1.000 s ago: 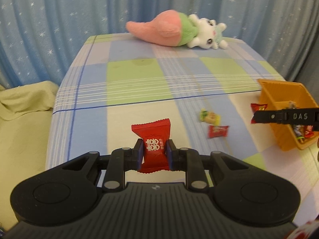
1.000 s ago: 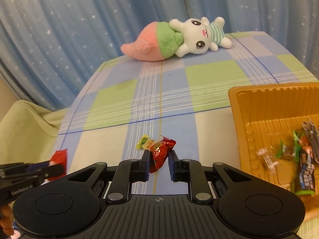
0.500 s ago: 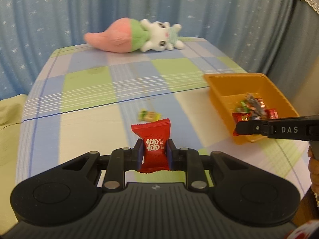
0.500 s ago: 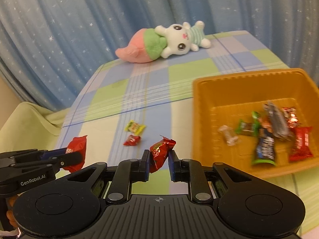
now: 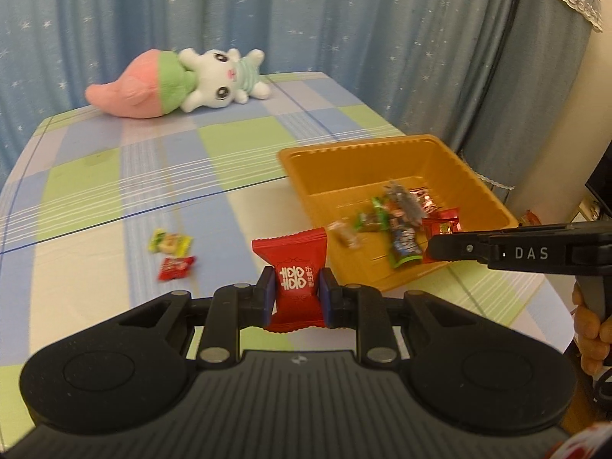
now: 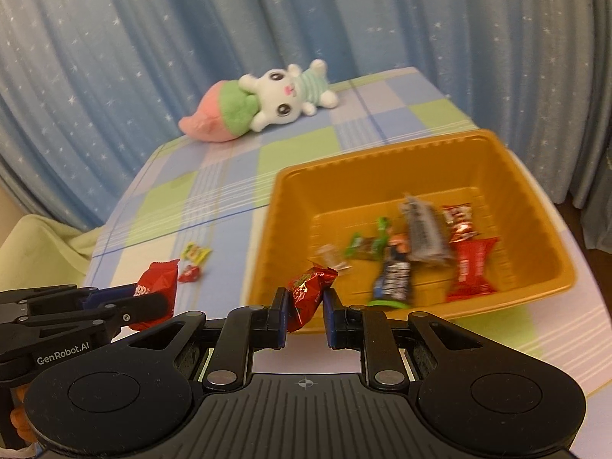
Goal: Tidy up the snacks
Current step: 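Carry the red packet and red candy with both grippers over the orange tray, then open both grippers to drop the red packet and red candy into the tray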
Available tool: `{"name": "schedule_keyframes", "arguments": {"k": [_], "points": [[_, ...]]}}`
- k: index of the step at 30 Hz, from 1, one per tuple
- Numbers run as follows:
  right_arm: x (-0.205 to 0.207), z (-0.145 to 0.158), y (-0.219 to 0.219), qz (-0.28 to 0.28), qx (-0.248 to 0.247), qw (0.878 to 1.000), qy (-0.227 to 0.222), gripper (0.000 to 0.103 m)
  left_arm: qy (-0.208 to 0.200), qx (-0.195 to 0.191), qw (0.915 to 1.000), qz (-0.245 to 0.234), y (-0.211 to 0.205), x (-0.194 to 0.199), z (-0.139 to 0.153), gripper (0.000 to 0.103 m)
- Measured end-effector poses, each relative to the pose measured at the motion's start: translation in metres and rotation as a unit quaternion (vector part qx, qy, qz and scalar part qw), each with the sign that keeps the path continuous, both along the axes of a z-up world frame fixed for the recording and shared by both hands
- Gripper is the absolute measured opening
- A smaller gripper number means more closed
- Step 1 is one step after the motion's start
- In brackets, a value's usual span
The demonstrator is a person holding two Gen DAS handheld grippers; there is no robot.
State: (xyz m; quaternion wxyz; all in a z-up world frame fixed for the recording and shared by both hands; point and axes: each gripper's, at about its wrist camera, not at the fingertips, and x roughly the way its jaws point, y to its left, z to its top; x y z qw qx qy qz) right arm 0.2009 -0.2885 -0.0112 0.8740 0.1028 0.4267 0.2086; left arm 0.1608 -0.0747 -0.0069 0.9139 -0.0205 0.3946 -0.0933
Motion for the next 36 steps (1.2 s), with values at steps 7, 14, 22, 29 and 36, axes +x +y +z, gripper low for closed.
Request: {"name": "schedule_keyframes", "arguments": {"k": [7,14,22,29,36], "points": [[0.014,-0.001,-0.034,-0.002,-0.001,1.000,-0.002,0.019,0.001,-0.001,1.0000,0.002,-0.036,0.018,-0.002,0.022],[0.032,-0.005,-0.057,0.010,-0.002,1.000,-0.002,0.019,0.000,-0.005,0.9998,0.020,-0.064,0.039,-0.006,0.022],[0.051,-0.009,-0.073,0.027,0.001,1.000,-0.003,0.019,0.002,0.001,0.9993,0.038,-0.087,0.058,-0.012,0.022],[0.062,-0.012,-0.085,0.029,0.006,1.000,-0.001,0.019,0.012,0.010,0.9985,0.052,-0.094,0.071,-0.019,0.021],[0.068,-0.013,-0.093,0.028,0.010,1.000,0.003,0.019,0.020,0.017,0.9978,0.061,-0.096,0.081,-0.025,0.022]]}}
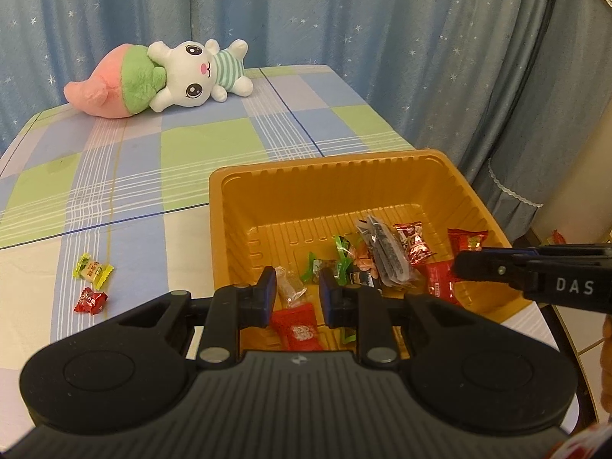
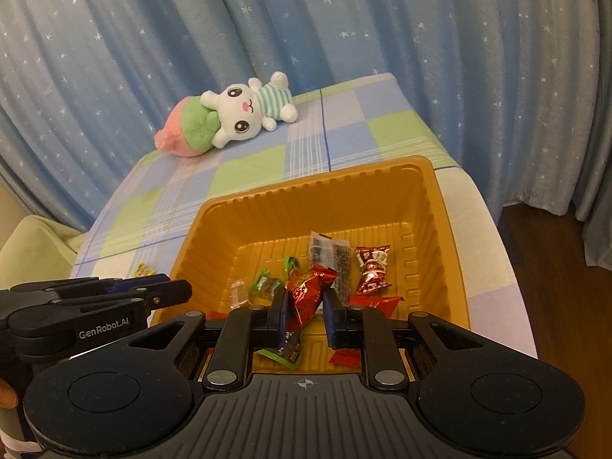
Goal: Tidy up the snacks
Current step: 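Open both grippers to drop the red packet and red candy into the tray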
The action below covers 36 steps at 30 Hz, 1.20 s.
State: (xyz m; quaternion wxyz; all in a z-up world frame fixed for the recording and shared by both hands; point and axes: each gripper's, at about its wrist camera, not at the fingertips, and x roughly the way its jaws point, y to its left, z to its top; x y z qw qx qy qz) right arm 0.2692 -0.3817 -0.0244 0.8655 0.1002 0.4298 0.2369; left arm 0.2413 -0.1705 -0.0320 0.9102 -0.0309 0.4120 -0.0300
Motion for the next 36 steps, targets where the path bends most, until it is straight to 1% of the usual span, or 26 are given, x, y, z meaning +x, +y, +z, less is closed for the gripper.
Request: {"name": "schedule_keyframes", "arguments": {"k": [7,13,16,18,29,36], "points": [[0.004,-0.001,-0.004,0.000,0.003,1.000,0.003,0.019,-0.002,-0.003,0.9999,0.014,0.006,0.001,0.004,0.022],[0.007,-0.004,0.002,0.013,0.005,1.000,0.008,0.019,0.001,-0.007,0.9998,0.017,0.007,-0.001,0.007,0.022],[0.008,-0.007,0.008,0.025,0.005,1.000,0.012,0.019,0.005,-0.009,0.9998,0.018,0.008,-0.004,0.006,0.023],[0.010,-0.009,0.013,0.033,0.005,0.999,0.015,0.019,0.008,-0.010,0.9997,0.021,0.009,-0.006,0.006,0.026],[0.016,-0.015,0.044,0.077,0.005,0.997,0.018,0.020,0.010,-0.015,0.9986,0.050,0.025,-0.019,0.008,0.026],[0.020,-0.015,0.059,0.087,0.003,0.996,0.017,0.020,0.010,-0.015,0.9976,0.067,0.036,-0.027,0.010,0.026]]}}
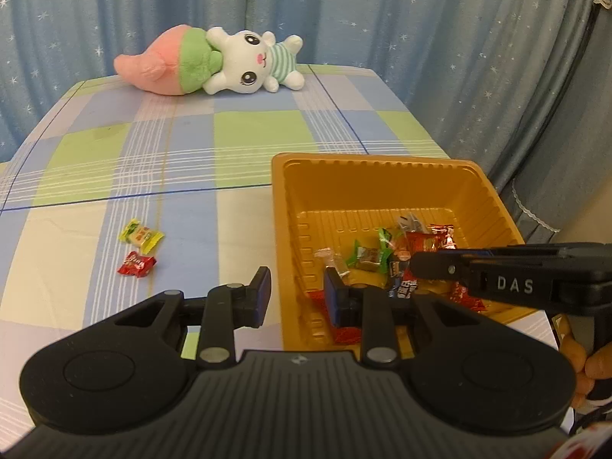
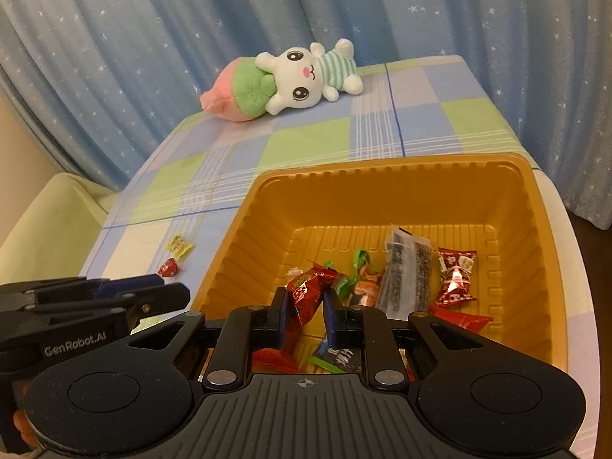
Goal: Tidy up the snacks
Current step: 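Open both grippers to drop the red packet and red candy into the tray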
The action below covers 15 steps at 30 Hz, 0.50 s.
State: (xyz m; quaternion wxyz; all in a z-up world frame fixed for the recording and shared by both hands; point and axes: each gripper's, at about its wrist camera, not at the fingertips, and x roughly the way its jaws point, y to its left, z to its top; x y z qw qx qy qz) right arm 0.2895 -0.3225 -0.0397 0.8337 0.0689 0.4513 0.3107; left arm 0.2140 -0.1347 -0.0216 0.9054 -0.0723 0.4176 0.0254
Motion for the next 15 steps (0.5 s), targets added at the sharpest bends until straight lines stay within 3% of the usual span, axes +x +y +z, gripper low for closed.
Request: {"name": "schedule_keyframes", "arguments": {"k": [5,8,15], "points": [[0.004,0.001,0.005,0.000,0.008,1.000,0.003,0.023,0.002,-0.002,1.0000,0.007,0.004,-0.005,0.000,0.029],[0.003,0.004,0.006,-0.010,0.009,1.000,-0.003,0.068,0.002,0.000,1.0000,0.010,0.006,-0.008,0.001,0.032],[-0.004,0.007,-0.001,-0.024,0.011,1.000,-0.006,0.069,0.003,-0.002,0.9999,0.015,0.012,-0.019,0.002,0.046]]}}
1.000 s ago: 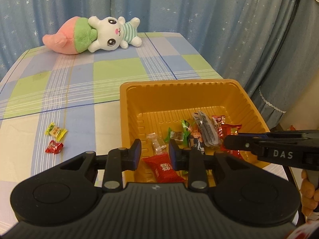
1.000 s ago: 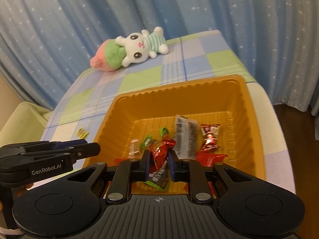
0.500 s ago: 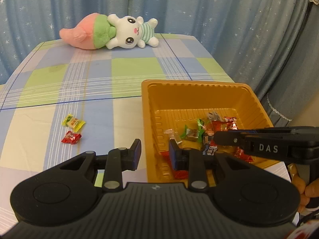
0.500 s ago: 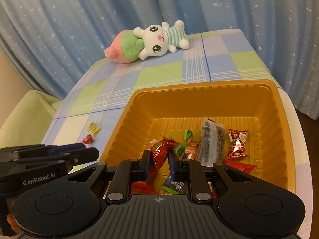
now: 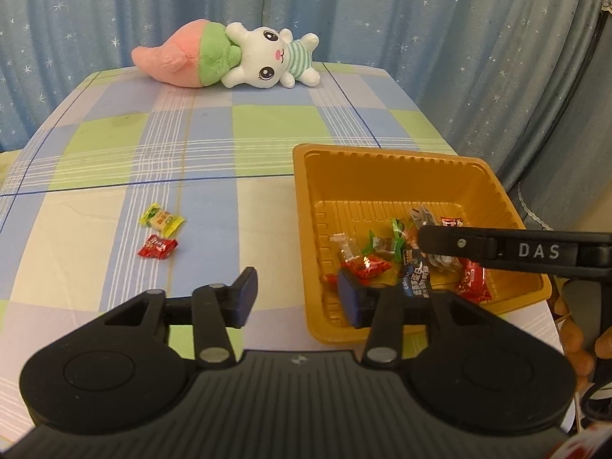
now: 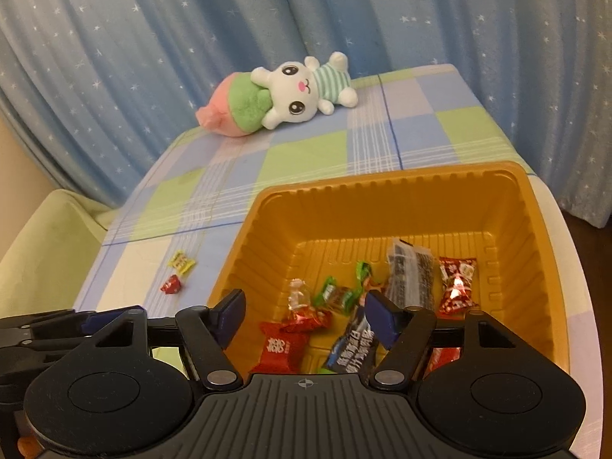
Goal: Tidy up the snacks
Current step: 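Open both grippers to drop the red packet and red candy into the tray, then withdraw both grippers from the tray toward the last candies on the table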
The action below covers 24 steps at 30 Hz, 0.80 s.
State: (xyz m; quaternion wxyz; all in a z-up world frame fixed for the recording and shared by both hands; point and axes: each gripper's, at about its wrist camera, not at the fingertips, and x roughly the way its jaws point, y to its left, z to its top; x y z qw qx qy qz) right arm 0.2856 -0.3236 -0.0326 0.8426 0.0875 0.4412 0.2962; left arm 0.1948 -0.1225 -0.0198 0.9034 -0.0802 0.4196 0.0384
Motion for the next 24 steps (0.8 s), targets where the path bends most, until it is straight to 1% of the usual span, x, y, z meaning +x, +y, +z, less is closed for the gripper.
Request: {"name": "schedule_keyframes", "arguments": {"k": [1,3,5,7,11,16,24], "points": [[-0.001,0.000,-0.002,-0.002,-0.001,1.000,0.003,0.070,0.000,0.001,1.0000,0.001,0.001,-0.002,0.000,0.049],[-0.005,-0.001,-0.005,-0.009,-0.003,1.000,0.006,0.072,0.002,-0.001,1.0000,0.001,0.004,-0.007,-0.001,0.051],[-0.009,0.000,-0.009,-0.012,-0.006,1.000,0.007,0.078,0.005,-0.002,1.0000,0.002,0.008,-0.012,-0.001,0.058],[-0.014,0.001,-0.012,-0.016,-0.010,1.000,0.006,0.082,0.006,-0.002,1.0000,0.004,0.011,-0.017,-0.001,0.061],[-0.024,0.003,-0.017,-0.023,-0.014,1.000,0.003,0.085,0.011,-0.002,0.9999,0.001,0.019,-0.027,-0.003,0.061],[-0.044,0.003,-0.018,-0.028,-0.027,0.999,0.000,0.086,0.020,-0.002,0.9998,-0.006,0.031,-0.040,-0.007,0.062],[-0.081,-0.001,0.000,-0.021,-0.046,0.999,0.011,0.086,0.033,-0.006,0.9992,-0.021,0.057,-0.060,-0.014,0.062]]}}
